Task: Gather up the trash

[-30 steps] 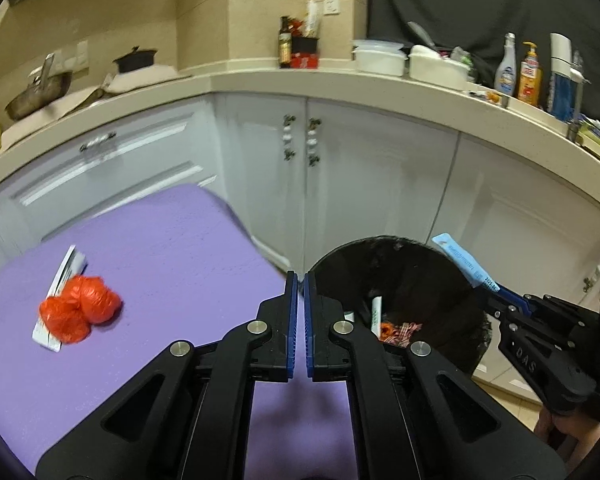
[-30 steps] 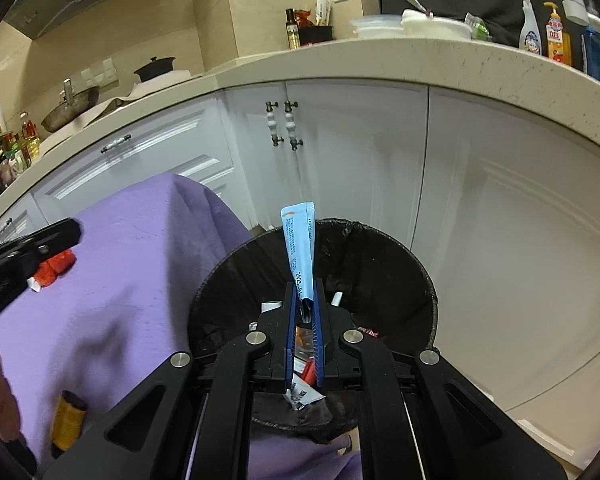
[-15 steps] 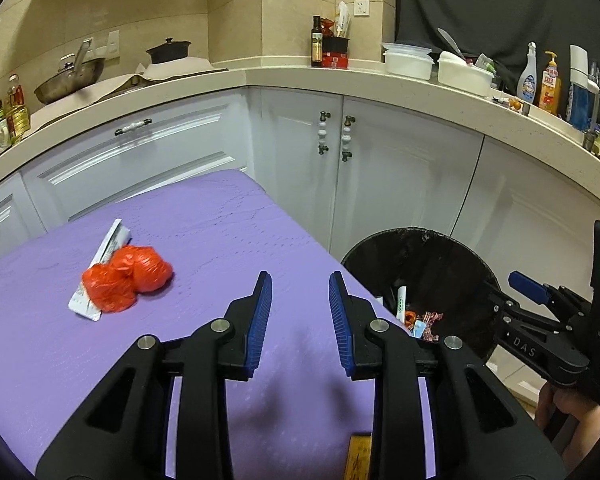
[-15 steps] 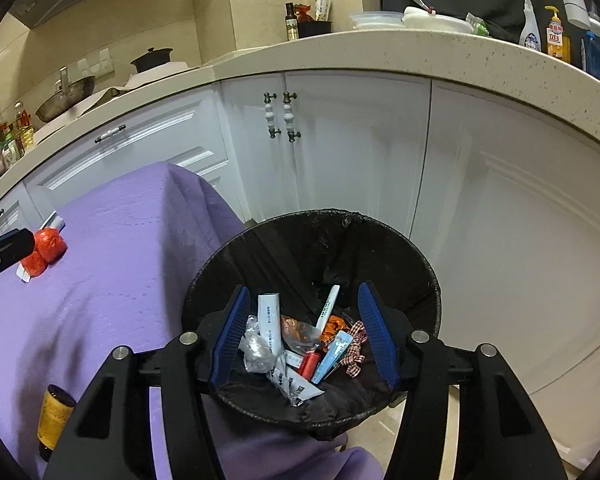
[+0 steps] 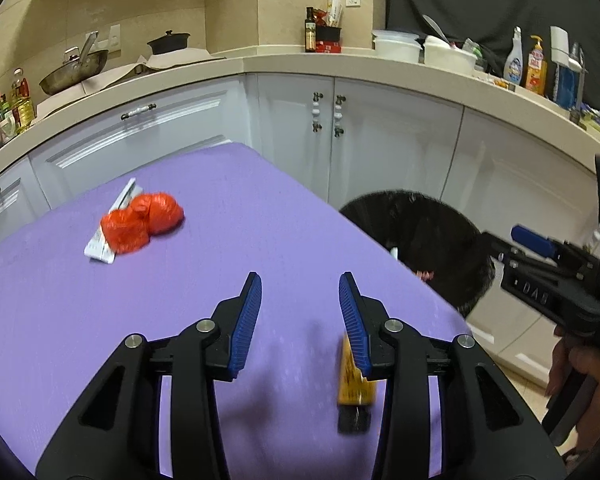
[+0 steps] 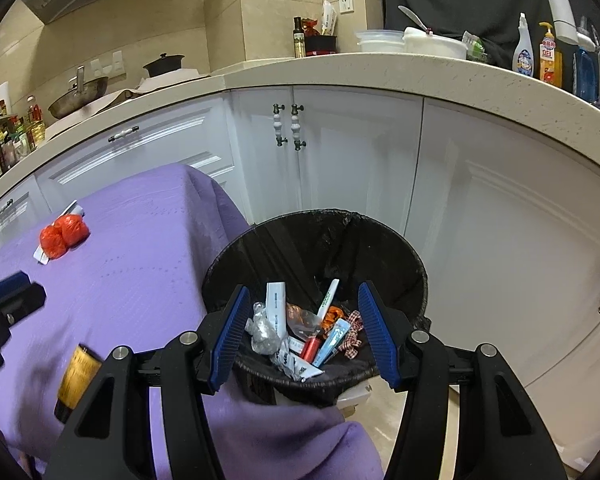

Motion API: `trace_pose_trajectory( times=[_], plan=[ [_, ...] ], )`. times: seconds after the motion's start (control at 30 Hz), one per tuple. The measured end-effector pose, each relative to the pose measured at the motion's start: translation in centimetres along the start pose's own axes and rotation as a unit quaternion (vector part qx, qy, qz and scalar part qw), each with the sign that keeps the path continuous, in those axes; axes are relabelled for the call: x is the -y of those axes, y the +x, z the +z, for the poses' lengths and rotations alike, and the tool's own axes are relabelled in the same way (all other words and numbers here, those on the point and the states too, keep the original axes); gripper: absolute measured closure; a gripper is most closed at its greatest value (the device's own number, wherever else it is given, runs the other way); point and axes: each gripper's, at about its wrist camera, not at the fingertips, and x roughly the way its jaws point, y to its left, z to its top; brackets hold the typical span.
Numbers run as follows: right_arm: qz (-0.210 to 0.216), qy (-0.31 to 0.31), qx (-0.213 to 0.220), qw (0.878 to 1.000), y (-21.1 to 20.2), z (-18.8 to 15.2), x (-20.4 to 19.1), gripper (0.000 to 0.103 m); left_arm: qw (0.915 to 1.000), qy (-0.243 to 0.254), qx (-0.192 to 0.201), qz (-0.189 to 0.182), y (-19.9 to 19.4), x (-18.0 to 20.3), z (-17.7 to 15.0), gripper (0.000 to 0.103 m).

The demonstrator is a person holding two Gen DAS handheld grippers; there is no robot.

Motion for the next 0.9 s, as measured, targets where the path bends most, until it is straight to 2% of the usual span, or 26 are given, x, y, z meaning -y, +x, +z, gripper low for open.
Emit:
trace_pose_trajectory(
  times=[0.1, 0.17, 0.2, 0.4, 0.5, 0.57, 0.73, 0.9],
  plan=[
    [-0.003, 0.0, 0.001, 1.0, -0.8, -0.6, 0.3, 0.047, 0.9999, 0.005, -0.008, -0.006, -0.4, 0.5, -1.2, 0.064],
    [-0.005, 0.002, 0.001, 1.0, -1.2, -1.0, 0.5, 0.047, 0.9998, 0.011, -0.01, -0.01, -0.6, 0.9, -2.1, 0.055],
    [-0.005, 0.004, 0.001, 1.0, -1.3, -1.2, 0.6, 0.047, 0.9998, 0.014, -0.01, -0.011, -0.6, 1.1, -2.4, 0.054],
    [0.002, 0.003, -0.004, 1.0, -1.6, -1.9, 0.3, 0.047, 0.9992, 0.032, -0.023, -0.012, 0.5, 2.1, -4.0, 0.054],
    [0.006, -0.001, -0.002, 1.0, -1.6, -1.9, -0.1, 0.047, 0.9989, 0.031, -0.031, -0.017, 1.2, 2.2, -4.5, 0.065],
    [0.009, -0.002, -0.003, 1.0, -1.4, -1.9, -0.3, 0.047, 0.9985, 0.035, -0.038, -0.017, 1.7, 2.3, -4.7, 0.079],
    [0.013, -0.005, -0.007, 1.0, -0.9, -2.0, -0.7, 0.047, 0.9986, 0.04, -0.03, -0.017, 2.1, 2.4, -4.5, 0.08],
    [0.012, 0.001, -0.004, 1.0, -0.6, -1.5, -0.3, 0.047, 0.9985, 0.05, -0.014, -0.02, 2.5, 3.4, -2.5, 0.08]
  ],
)
